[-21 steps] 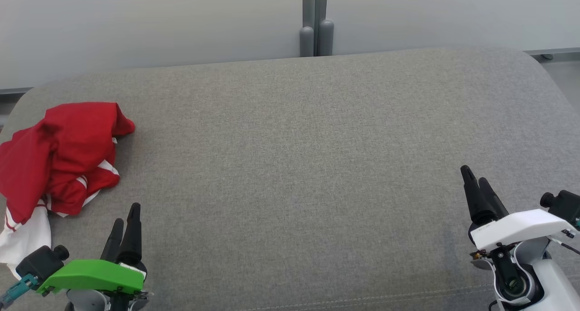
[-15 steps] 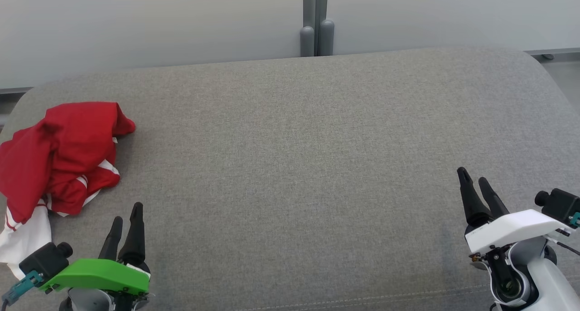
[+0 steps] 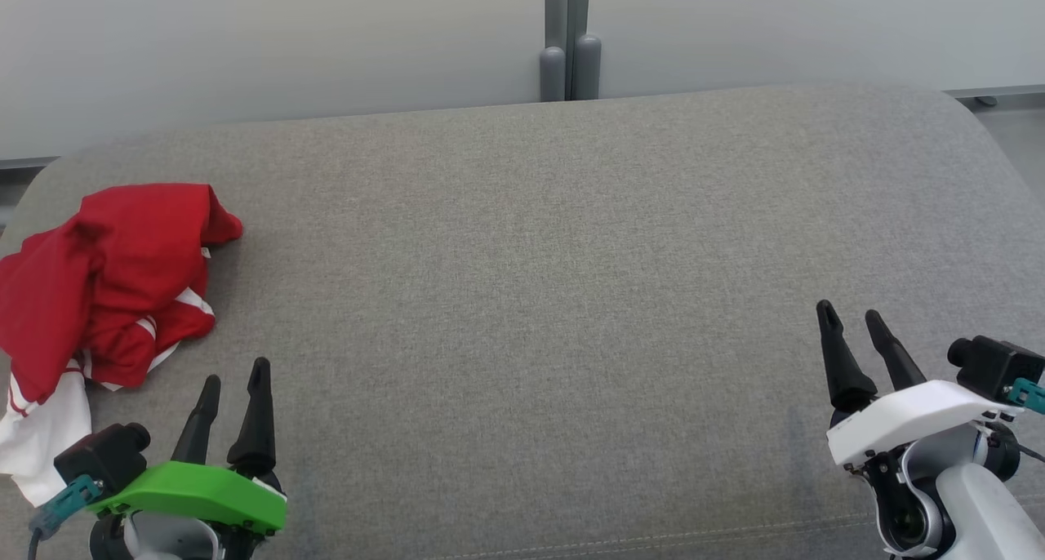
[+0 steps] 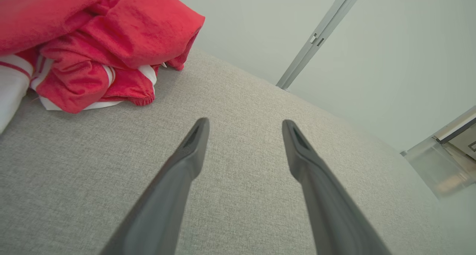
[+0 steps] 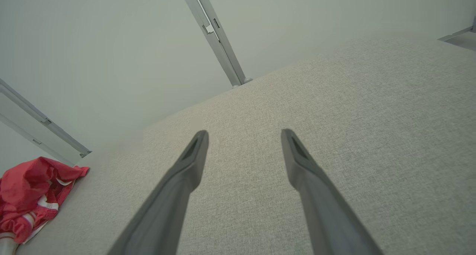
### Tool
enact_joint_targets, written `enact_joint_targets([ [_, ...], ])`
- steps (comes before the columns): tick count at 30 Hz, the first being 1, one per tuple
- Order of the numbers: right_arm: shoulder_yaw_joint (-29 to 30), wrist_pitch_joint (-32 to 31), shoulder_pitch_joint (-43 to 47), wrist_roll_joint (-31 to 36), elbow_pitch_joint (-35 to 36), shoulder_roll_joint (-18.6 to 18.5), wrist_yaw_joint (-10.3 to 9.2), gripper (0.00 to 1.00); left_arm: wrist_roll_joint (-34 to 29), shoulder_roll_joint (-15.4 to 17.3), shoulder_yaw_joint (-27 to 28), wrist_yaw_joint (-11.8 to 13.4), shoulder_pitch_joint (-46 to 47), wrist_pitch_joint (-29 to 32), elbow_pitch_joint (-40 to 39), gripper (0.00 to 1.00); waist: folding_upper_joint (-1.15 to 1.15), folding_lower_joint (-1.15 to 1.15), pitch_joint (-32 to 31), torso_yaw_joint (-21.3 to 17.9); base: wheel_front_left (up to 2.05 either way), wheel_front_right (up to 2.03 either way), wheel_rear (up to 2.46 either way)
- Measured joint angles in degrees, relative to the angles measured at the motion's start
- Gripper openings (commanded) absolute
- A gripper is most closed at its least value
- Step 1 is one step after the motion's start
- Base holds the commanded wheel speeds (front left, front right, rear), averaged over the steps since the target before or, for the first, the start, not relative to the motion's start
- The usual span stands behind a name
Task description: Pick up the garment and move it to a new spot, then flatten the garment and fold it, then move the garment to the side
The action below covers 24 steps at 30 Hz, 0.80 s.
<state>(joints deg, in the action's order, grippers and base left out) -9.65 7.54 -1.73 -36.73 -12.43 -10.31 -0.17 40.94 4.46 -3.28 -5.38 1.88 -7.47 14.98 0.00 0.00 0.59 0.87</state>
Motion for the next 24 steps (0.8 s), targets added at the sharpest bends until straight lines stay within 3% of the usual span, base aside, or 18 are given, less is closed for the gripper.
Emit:
enact_joint_targets([
  [24, -1.6, 4.6, 0.1, 18.8, 1.1, -1.9, -1.27, 1.0, -19.5, 0.0, -0.5, -1.0, 0.0, -4.8, -0.1, 1.0, 0.0, 0.0, 0.3, -0.6, 0.0, 0.0, 0.0],
])
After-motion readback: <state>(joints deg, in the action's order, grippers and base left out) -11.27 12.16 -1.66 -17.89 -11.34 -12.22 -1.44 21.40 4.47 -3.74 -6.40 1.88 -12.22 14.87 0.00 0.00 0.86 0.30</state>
